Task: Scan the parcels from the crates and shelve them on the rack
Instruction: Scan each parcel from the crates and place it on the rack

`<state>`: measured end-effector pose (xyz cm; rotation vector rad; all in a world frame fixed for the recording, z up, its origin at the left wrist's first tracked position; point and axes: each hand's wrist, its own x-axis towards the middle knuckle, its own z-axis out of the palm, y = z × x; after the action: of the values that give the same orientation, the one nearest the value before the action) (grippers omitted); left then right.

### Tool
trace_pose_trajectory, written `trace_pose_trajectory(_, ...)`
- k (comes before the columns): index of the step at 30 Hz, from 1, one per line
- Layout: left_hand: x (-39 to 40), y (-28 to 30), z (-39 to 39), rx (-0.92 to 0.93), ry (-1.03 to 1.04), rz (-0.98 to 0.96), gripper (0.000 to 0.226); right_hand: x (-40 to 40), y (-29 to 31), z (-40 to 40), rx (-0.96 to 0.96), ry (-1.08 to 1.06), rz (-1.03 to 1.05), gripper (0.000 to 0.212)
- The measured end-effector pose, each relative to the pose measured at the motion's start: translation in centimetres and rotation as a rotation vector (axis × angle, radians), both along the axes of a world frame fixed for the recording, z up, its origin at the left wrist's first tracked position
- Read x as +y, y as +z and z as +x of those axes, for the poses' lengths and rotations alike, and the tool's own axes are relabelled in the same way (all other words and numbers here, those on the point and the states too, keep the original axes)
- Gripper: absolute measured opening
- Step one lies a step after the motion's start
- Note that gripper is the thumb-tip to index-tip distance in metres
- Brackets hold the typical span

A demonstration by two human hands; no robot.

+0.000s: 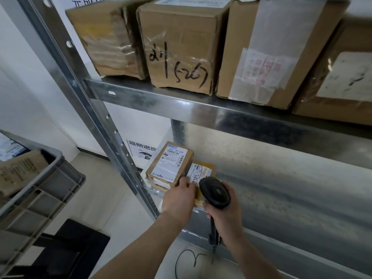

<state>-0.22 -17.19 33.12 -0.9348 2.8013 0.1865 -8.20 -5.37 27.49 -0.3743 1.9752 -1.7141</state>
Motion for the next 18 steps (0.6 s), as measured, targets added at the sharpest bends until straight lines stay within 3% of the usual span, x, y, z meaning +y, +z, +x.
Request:
trace_pose_trajectory(11, -0.5, 1.5, 3.2, 0.107, -0.143, -0.039, 0.043, 1.2, 2.2, 3.4, 0.089, -0.135, 0.048, 0.068)
trace_pose_trajectory(18, -1.2, 2.2, 7.1, 0.23, -0.279, -0.142, 0.063, 1.9, 3.4, 7.5, 0.147, -0.257, 0.065, 0.073)
